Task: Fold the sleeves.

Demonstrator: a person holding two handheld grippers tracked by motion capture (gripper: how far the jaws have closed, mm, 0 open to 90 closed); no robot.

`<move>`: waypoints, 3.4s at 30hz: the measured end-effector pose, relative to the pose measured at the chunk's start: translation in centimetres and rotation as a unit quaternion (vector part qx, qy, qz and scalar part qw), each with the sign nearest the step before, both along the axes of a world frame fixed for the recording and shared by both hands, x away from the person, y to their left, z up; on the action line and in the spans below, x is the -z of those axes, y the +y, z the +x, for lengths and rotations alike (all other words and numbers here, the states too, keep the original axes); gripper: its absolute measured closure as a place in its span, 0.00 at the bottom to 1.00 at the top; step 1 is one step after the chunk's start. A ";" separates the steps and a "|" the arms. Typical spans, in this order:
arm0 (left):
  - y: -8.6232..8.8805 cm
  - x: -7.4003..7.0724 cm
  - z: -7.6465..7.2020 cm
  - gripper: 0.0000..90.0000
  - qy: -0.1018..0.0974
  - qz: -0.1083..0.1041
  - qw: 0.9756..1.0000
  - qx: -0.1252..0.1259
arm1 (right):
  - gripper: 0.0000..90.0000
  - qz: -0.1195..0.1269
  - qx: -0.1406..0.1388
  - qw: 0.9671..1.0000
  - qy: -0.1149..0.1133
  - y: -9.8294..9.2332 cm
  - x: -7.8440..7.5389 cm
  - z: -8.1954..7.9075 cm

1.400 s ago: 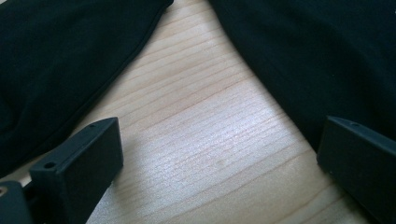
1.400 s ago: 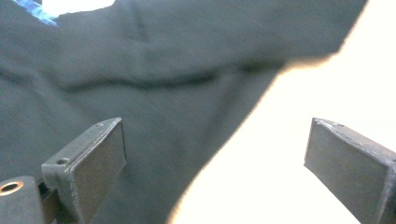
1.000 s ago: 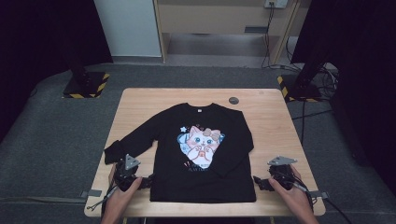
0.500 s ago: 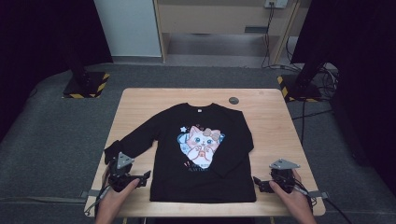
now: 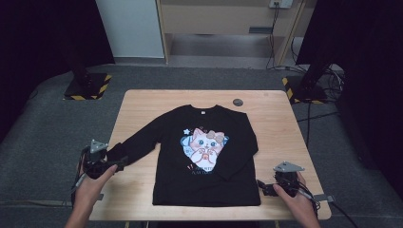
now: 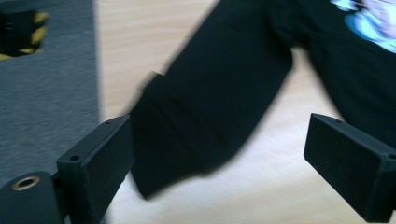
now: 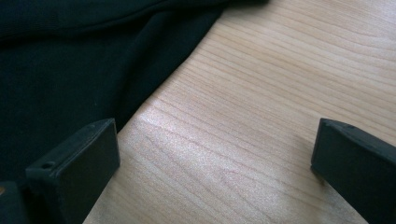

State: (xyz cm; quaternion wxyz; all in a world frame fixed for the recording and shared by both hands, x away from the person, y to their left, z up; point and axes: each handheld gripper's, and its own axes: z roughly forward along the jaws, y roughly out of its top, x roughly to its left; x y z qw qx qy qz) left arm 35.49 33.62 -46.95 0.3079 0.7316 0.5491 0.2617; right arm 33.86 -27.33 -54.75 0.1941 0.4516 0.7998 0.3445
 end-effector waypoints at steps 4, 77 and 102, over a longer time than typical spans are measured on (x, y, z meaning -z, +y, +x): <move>0.2 -0.2 1.6 0.10 0.008 0.003 1.000 -0.003 | 0.01 0.000 -0.002 1.000 0.000 0.0 0.0 0.0; 2.9 3.1 2.2 0.94 -0.020 -0.025 0.999 -0.013 | 0.01 -0.001 -0.008 1.000 -0.001 0.0 0.0 -0.2; -0.8 -4.5 2.3 0.94 -0.108 -0.008 0.993 0.035 | 0.01 -0.001 -0.007 1.000 -0.001 0.0 0.0 -0.2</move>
